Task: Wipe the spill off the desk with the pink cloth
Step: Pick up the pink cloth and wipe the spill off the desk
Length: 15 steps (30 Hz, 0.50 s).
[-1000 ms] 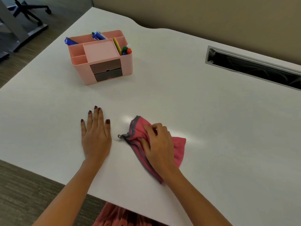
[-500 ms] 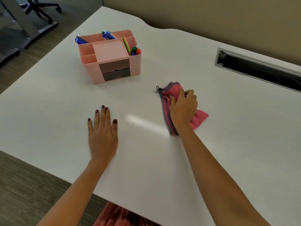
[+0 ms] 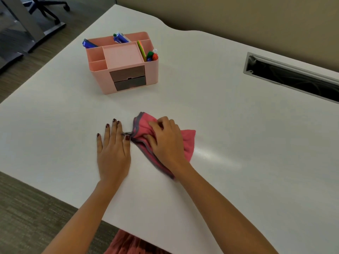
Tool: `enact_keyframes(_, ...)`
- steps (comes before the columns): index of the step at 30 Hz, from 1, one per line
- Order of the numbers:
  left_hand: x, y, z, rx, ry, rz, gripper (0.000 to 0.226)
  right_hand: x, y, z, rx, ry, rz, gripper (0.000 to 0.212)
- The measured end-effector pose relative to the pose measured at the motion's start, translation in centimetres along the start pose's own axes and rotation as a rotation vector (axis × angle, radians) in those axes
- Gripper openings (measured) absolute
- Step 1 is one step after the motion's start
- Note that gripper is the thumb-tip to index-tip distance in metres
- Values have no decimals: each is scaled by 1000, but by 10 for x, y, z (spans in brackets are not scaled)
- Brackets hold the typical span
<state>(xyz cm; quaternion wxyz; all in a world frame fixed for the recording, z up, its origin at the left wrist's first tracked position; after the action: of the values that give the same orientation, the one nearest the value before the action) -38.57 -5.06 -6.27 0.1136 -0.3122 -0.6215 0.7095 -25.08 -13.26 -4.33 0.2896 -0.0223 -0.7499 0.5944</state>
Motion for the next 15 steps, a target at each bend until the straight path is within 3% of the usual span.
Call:
enact_keyframes(4,0,0,1,16,2,-13,63,-44,-23,21,-89,170,44,31)
enact_keyframes(10,-2,1,1,10,-7,-34,65,-84,-41,16,-235,592,64,35)
enact_keyframes(12,-3,0,1,5,-5,-34,63,-69,-35,12,-219,528,86,34)
enact_keyframes(15,-6,-1,-3,-21,-30,-22,58,-54,-26,17,-154,292,56,32)
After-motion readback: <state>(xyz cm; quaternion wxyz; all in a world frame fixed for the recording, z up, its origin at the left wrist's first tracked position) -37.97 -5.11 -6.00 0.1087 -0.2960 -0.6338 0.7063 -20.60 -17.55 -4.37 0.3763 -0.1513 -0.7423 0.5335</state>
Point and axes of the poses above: each hand's wrist, its own z-axis away from the middle knuckle, its own y-axis out of the palm, x = y × z, the point moved 4 cm from there along -z, towards the middle knuckle, and after that the axes turned 8 degrees about x, right-handed, at the moved point
